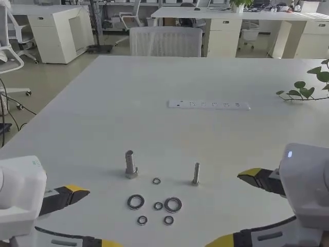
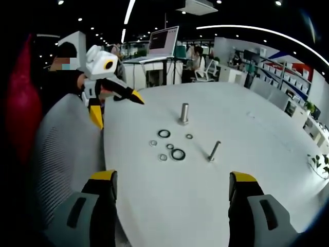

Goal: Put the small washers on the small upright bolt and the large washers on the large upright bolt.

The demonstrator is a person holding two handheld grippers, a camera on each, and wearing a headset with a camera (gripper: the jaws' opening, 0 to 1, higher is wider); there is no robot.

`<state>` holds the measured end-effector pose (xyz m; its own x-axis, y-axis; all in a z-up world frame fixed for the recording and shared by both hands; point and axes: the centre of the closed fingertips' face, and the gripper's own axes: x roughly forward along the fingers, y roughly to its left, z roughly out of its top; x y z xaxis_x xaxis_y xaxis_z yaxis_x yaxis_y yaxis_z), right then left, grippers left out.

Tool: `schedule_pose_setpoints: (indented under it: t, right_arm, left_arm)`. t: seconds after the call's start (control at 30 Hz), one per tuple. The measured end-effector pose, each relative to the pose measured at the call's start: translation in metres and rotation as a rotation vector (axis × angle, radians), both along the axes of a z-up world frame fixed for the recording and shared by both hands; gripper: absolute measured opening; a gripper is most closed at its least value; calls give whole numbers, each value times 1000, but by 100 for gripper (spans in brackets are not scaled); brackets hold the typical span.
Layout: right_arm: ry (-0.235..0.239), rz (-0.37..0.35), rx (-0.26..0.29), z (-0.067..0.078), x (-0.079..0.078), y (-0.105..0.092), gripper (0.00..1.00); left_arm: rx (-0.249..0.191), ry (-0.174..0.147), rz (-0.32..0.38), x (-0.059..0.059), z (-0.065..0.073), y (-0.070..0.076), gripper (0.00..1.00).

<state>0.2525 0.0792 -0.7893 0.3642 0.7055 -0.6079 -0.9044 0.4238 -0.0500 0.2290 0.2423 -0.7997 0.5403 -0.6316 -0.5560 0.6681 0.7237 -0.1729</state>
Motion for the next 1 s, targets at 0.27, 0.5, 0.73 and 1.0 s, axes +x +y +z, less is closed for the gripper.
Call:
schedule_pose_setpoints:
  t: [0.27, 0.5, 0.73, 1.0]
  right_arm:
    - [-3, 0, 1, 1, -1, -1, 91]
    - [-4, 3, 0, 0, -2, -1, 90]
    - [-7, 1, 3, 1, -2, -1, 90]
    - [-5, 8, -3, 1, -3, -2, 90]
  left_arm:
    - [3, 0, -1, -1, -1, 0, 96]
    - [12, 3, -4, -2, -2, 0, 96]
    - [18, 1, -2, -2, -1, 1, 95]
    - [28, -3, 0, -1, 2, 3, 95]
